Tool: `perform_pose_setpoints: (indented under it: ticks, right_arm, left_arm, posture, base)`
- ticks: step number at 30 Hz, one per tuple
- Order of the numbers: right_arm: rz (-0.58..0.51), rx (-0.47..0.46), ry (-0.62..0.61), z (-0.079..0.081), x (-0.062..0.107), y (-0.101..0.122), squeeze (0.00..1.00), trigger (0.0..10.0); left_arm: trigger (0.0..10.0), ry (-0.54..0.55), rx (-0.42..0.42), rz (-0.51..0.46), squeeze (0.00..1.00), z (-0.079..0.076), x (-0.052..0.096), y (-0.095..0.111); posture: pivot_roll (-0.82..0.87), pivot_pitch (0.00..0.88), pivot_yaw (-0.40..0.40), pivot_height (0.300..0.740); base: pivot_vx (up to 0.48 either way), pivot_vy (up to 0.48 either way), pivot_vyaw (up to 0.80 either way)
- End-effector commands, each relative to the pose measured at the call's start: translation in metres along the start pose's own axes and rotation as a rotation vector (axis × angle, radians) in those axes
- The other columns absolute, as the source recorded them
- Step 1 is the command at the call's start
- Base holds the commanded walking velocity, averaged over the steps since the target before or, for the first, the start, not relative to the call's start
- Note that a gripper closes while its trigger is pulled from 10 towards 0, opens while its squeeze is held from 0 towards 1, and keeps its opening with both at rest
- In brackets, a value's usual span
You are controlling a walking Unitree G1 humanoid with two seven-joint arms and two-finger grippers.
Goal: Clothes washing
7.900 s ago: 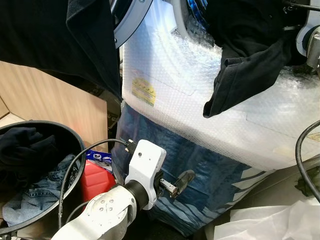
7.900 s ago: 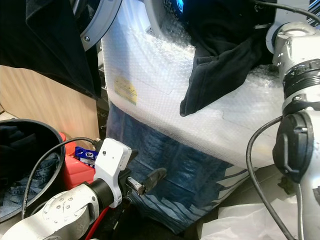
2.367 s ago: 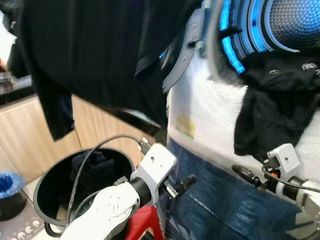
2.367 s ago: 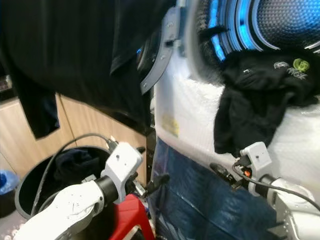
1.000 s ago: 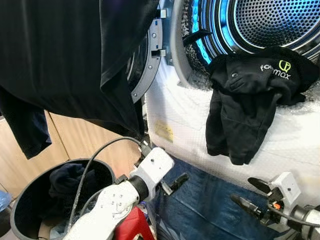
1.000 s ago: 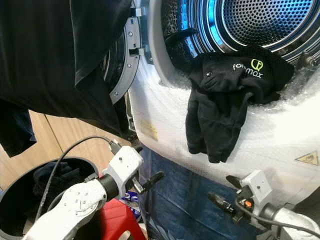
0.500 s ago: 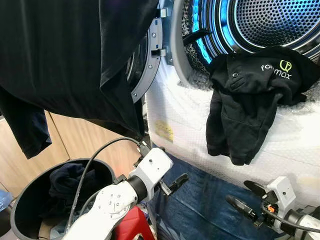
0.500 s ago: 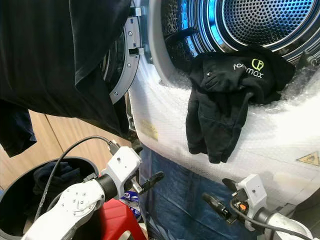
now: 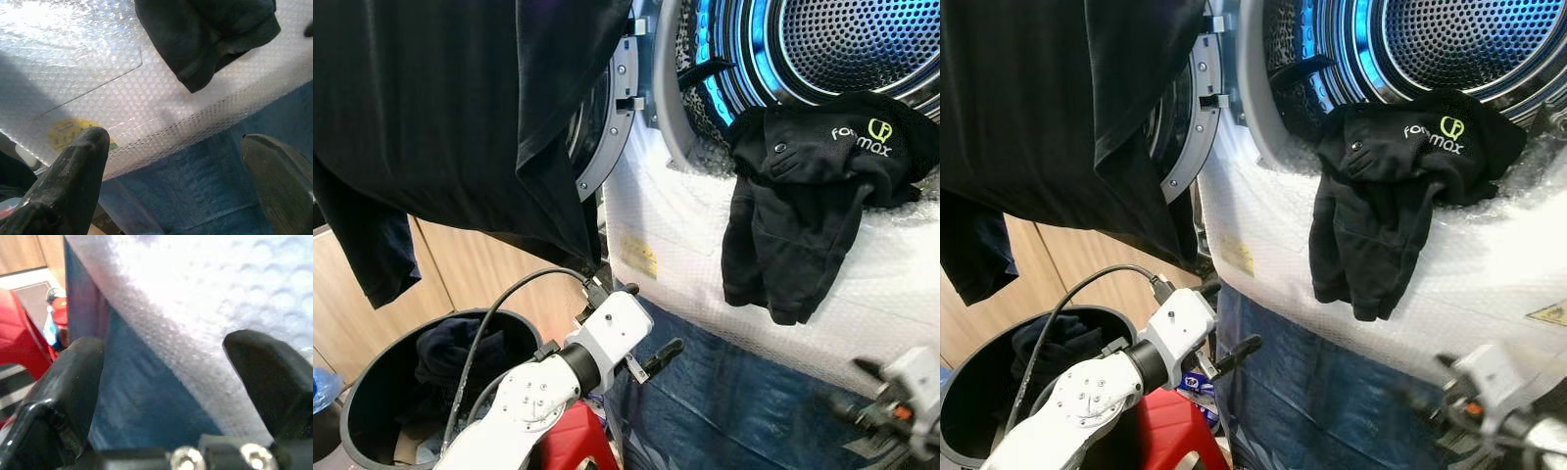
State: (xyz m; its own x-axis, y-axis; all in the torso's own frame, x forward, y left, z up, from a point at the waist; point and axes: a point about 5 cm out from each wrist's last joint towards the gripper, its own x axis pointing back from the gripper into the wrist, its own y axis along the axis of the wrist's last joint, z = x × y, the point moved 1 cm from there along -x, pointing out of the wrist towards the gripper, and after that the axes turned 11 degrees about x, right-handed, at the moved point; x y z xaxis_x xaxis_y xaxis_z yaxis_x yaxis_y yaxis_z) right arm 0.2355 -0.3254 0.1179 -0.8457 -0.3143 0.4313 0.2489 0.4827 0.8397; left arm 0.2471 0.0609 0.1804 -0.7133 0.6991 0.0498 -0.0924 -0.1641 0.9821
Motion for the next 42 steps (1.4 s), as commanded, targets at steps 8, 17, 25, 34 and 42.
perform_pose_setpoints:
  ticks: [8, 17, 25, 34, 42]
  right_arm:
    - [-0.151, -0.026, -0.083, -0.02, 0.008, 0.025, 0.0, 10.0]
    - [-0.27, -0.075, 0.208, 0.014, 0.015, 0.049, 0.0, 10.0]
    - [-0.327, -0.113, 0.162, 0.024, 0.003, 0.071, 0.0, 10.0]
    - [-0.378, -0.155, 0.223, 0.067, -0.013, 0.095, 0.0, 10.0]
    - [-0.365, -0.195, 0.259, 0.093, -0.029, 0.099, 0.0, 10.0]
  left_arm:
    - [10.0, -0.025, -0.027, 0.006, 0.0, -0.003, 0.001, -0.001]
    - [10.0, -0.076, -0.039, 0.019, 0.0, -0.011, 0.002, -0.005]
    - [10.0, -0.07, -0.036, 0.025, 0.0, -0.013, 0.002, -0.006]
    - [10.0, -0.069, -0.021, 0.027, 0.0, -0.016, 0.0, -0.007]
    - [10.0, -0.069, -0.019, 0.028, 0.0, -0.017, -0.001, -0.008]
  posture:
    - [-0.02, 0.0, 0.012, 0.74]
    - [-0.02, 0.0, 0.01, 0.74]
    - [-0.02, 0.0, -0.002, 0.74]
    - [-0.03, 0.0, -0.01, 0.74]
    - [-0.02, 0.0, -0.014, 0.74]
  base:
    - [0.0, 0.0, 0.0]
    - [0.0, 0.0, 0.0]
    - [0.0, 0.0, 0.0]
    - [0.0, 0.0, 0.0]
    - [0.0, 0.0, 0.0]
